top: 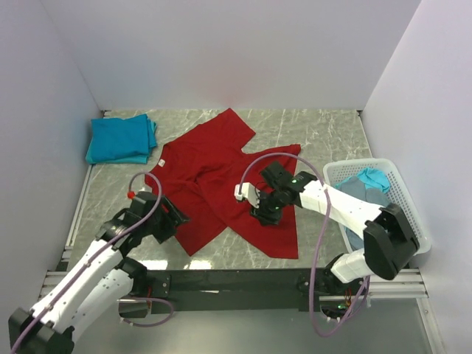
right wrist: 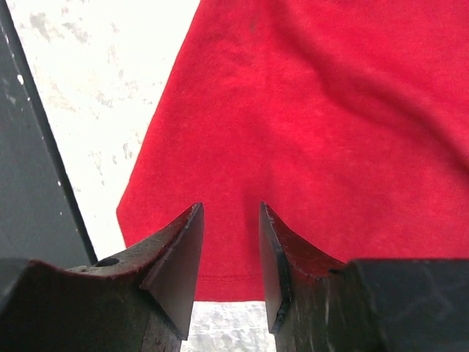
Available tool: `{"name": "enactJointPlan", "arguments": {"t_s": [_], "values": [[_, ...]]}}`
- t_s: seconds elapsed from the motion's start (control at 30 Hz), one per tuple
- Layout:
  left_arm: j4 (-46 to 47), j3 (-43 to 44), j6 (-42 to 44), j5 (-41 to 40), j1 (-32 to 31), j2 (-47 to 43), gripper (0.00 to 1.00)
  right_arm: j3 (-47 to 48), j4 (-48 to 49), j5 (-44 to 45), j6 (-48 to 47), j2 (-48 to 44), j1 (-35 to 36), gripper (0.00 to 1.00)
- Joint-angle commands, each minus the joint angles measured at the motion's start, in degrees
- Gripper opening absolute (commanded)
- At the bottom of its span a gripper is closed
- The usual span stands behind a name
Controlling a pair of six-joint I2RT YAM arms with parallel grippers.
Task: Fold and stack the t-shirts
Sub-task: Flatten the tshirt out
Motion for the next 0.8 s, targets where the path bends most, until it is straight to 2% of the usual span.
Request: {"name": "enactJointPlan", "arguments": {"t_s": [0.0, 0.2, 0.5, 0.6, 0.7, 0.77], "values": [[-3.2, -2.7, -9.6, -0.8, -1.4, 4.5, 0.70, -0.8, 3.7, 0.7, 2.0, -3.7, -0.8, 0.43], [-3.2, -3.9, -12.3, -2.1, -7.8, 11.1, 0.72, -1.8, 4.3, 0.4, 2.4, -4.1, -1.7, 0.43], [-0.8, -2.2, -13.1, -5.9, -13.9, 23.8, 0.67, -2.1, 4.3, 0.1, 2.6, -5.5, -2.1, 0.43], [-0.2, -1.3, -13.4, -8.5, -14.6, 26.7, 0.61, -2.6, 4.1, -0.5, 2.2, -6.1, -2.5, 0.44], [-0.3, -0.6, -12.6, -10.8, -15.1, 28.2, 0.41, -2.8, 3.4, -0.8, 1.0, -6.3, -2.5, 0.43], [-1.0, -0.3, -12.1, -12.2, -15.2, 28.2, 0.34, -3.0, 3.4, -1.2, 0.7, -6.3, -2.5, 0.43]]}}
